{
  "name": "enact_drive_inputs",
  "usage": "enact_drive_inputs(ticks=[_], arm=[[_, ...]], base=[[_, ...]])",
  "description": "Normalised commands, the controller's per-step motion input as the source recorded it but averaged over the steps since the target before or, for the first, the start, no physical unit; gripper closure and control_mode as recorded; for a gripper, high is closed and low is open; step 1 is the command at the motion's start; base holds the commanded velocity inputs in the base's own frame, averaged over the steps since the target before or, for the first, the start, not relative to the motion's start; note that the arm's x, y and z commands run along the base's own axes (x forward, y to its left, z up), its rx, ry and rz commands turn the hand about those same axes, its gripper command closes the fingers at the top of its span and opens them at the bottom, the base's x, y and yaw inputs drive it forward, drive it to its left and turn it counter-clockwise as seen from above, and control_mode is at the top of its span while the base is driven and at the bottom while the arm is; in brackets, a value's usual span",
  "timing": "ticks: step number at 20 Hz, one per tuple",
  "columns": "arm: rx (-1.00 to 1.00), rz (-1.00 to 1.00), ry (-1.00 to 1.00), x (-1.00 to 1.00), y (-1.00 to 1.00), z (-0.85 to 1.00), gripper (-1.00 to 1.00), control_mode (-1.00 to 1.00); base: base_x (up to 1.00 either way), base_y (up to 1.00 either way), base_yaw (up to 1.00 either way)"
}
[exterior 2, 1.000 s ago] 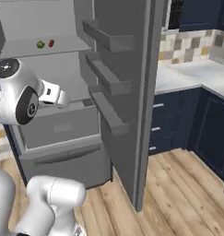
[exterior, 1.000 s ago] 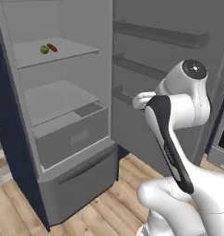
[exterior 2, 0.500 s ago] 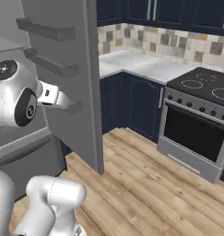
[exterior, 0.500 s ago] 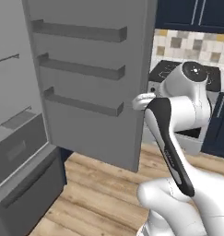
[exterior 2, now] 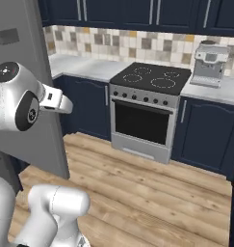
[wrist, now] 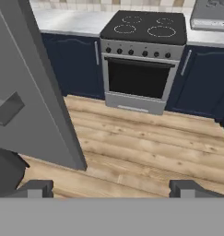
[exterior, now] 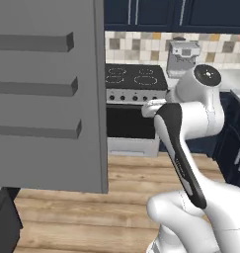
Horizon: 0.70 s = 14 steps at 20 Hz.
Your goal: Move the brussel sprout and kebabs from the second highest shelf to the top shelf to make space. Then, place the pitcher from the counter on the cleared second highest shelf.
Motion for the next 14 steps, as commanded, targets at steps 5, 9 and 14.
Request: enact_drive_inputs(ticks=[5, 9, 14], arm=[[0.00, 0.00, 0.00, 0.00, 0.00, 0.00, -1.00, 1.00], [0.00, 0.00, 0.00, 0.00, 0.00, 0.00, -1.00, 1.00], [0.00, 0.00, 0.00, 0.00, 0.00, 0.00, -1.00, 1.00]], base=[[0.00, -0.58, -0.39], [0.38, -0.38, -0.07], [0.65, -0.36, 0.21]])
